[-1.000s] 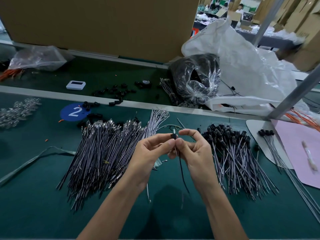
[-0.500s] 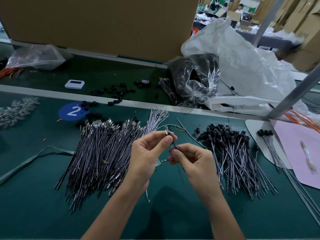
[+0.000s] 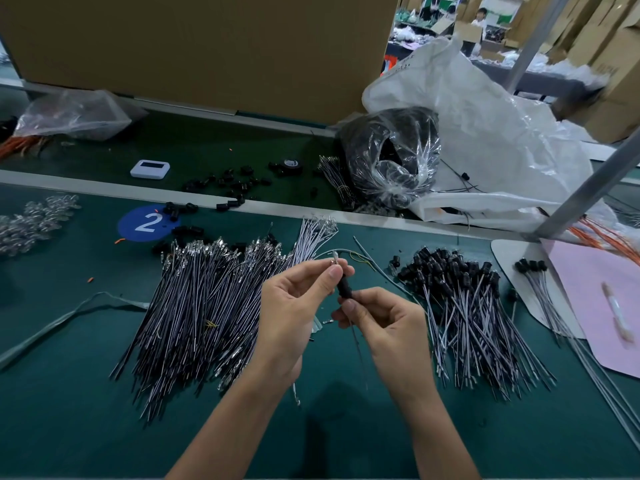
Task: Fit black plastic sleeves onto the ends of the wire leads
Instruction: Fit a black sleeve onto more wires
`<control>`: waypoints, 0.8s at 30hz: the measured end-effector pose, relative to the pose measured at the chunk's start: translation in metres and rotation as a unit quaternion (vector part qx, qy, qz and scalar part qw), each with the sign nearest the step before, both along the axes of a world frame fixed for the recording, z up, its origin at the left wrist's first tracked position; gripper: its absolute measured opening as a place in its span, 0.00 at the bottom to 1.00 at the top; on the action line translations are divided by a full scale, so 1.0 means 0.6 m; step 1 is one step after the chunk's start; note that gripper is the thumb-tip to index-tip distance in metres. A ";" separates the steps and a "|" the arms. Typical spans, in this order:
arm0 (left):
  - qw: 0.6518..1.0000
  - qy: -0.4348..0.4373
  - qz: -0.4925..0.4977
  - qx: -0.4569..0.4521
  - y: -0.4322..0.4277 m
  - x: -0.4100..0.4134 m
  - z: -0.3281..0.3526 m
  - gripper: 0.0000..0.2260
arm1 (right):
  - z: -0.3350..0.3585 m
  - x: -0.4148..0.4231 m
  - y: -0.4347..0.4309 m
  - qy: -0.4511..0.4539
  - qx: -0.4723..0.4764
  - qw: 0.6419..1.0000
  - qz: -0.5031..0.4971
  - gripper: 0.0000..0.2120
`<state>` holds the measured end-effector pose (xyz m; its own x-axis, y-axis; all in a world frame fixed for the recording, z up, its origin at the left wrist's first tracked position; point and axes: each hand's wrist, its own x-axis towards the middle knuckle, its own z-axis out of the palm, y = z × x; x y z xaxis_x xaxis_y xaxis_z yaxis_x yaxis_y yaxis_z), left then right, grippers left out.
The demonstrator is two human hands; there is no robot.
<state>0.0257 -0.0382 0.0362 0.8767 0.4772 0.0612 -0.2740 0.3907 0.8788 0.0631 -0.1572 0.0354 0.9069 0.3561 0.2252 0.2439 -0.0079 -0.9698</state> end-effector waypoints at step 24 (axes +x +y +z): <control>0.999 -0.023 0.033 -0.001 0.001 -0.005 0.010 0.07 | -0.004 -0.012 0.005 -0.091 -0.061 0.993 -0.039 0.10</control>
